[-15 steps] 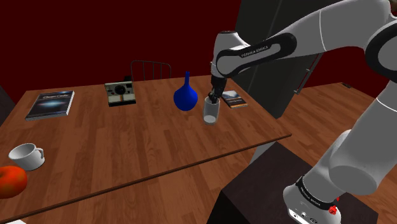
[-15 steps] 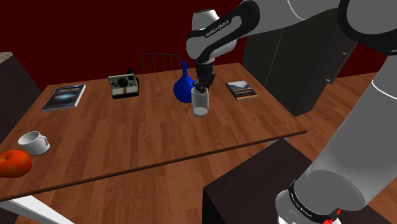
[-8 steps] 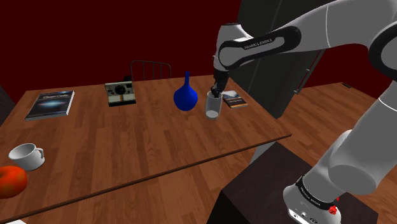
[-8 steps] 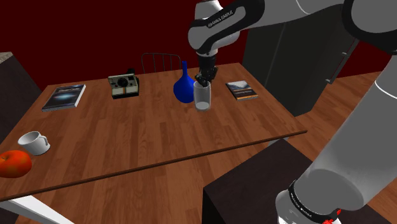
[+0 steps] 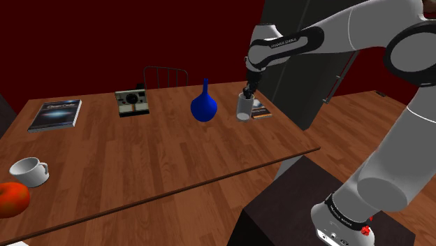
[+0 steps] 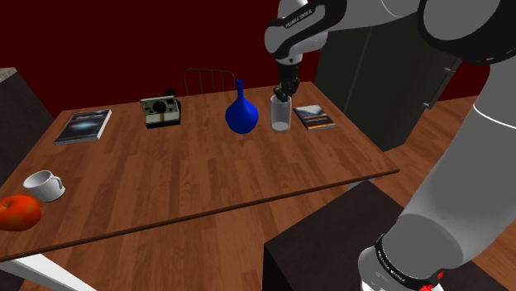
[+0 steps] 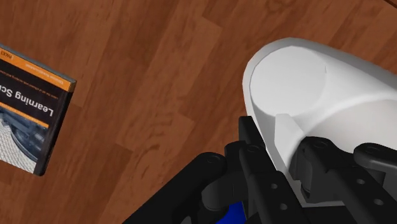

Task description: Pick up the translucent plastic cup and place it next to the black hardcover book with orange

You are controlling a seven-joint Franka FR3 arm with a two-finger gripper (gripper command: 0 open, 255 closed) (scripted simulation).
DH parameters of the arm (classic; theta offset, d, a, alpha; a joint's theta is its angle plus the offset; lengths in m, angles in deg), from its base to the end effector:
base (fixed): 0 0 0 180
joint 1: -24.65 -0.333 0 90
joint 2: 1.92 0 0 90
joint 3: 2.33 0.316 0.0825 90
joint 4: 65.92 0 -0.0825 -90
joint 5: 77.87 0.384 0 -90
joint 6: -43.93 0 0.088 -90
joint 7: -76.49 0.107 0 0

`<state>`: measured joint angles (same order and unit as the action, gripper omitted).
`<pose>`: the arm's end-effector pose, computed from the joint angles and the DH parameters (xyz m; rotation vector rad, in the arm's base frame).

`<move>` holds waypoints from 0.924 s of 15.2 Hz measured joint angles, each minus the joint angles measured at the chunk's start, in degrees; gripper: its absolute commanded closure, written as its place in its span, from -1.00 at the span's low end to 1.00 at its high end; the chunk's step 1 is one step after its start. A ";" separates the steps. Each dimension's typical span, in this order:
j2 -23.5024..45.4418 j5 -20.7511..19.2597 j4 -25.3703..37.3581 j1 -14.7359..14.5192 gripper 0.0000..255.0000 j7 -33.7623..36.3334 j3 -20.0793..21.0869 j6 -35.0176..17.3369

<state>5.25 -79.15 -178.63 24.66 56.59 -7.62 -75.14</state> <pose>0.5793 -0.0536 0.4086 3.0866 0.4137 -0.0313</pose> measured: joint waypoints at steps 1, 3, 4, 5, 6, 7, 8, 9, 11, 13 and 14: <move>0.98 0.17 1.27 0.68 1.00 -1.24 -0.50 0.29; 2.73 0.54 3.59 2.22 1.00 -3.97 -1.55 0.79; 4.01 0.81 5.32 3.02 1.00 -5.36 -2.04 1.21; 4.79 0.97 6.36 3.54 1.00 -6.24 -2.34 1.47; 5.53 1.19 7.69 4.32 1.00 -7.54 -2.78 2.04; 6.85 1.48 9.32 5.07 1.00 -8.75 -3.16 2.31; 8.09 1.79 11.08 6.06 1.00 -10.29 -3.66 2.84; 9.09 2.05 12.61 6.84 1.00 -11.49 -4.02 3.36; 11.19 2.59 15.46 8.34 1.00 -13.69 -4.63 4.09; 13.93 3.28 19.56 9.99 1.00 -15.91 -5.16 5.46; 15.07 3.54 20.91 10.59 1.00 -16.71 -5.30 5.69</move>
<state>20.33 -75.61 -157.72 35.25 39.88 -12.93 -69.46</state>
